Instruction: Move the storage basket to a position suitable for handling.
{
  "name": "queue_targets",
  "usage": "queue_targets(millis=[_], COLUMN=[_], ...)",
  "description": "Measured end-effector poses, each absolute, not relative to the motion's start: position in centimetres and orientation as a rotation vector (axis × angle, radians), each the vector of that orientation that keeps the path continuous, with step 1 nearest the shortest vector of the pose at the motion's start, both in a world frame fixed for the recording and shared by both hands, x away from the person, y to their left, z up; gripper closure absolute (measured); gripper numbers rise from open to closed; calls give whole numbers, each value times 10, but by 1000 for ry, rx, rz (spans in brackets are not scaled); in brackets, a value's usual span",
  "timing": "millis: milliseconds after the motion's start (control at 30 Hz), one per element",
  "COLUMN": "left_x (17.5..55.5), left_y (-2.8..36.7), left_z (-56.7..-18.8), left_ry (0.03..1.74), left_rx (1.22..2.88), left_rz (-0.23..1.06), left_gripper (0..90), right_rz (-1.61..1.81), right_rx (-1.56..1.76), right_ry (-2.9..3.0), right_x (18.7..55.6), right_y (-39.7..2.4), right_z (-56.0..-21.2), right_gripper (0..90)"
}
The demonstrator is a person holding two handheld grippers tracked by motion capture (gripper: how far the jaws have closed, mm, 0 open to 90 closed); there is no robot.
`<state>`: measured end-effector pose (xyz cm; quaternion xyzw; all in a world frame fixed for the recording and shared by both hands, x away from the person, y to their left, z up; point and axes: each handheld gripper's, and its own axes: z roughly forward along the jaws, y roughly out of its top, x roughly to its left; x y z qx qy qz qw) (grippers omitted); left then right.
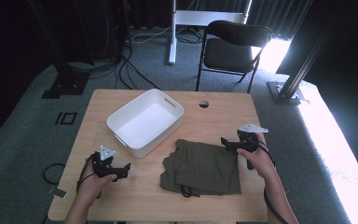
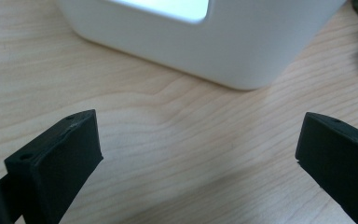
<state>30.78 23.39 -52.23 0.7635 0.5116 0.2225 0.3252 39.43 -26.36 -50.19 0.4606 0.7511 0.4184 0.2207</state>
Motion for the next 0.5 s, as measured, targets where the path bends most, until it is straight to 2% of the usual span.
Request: queue_targets(millis=[100,200,500], left_x=[310,310,317], left_y=[232,230,225], left_z=[-520,-518,-511], left_ry=[1335,1337,1331], left_rx=[2004,2011,1952], left_rz=[587,643,575], left_gripper=[13,13,13], right_rz=[1166,1173,1186], right_rx=[1260,1245,1177], right_ry=[2089,2098,2136], right_x=[400,406,418], right_y=[-256,-249,-221], right_z=[-501,-500,-496], right_gripper=[131,131,132])
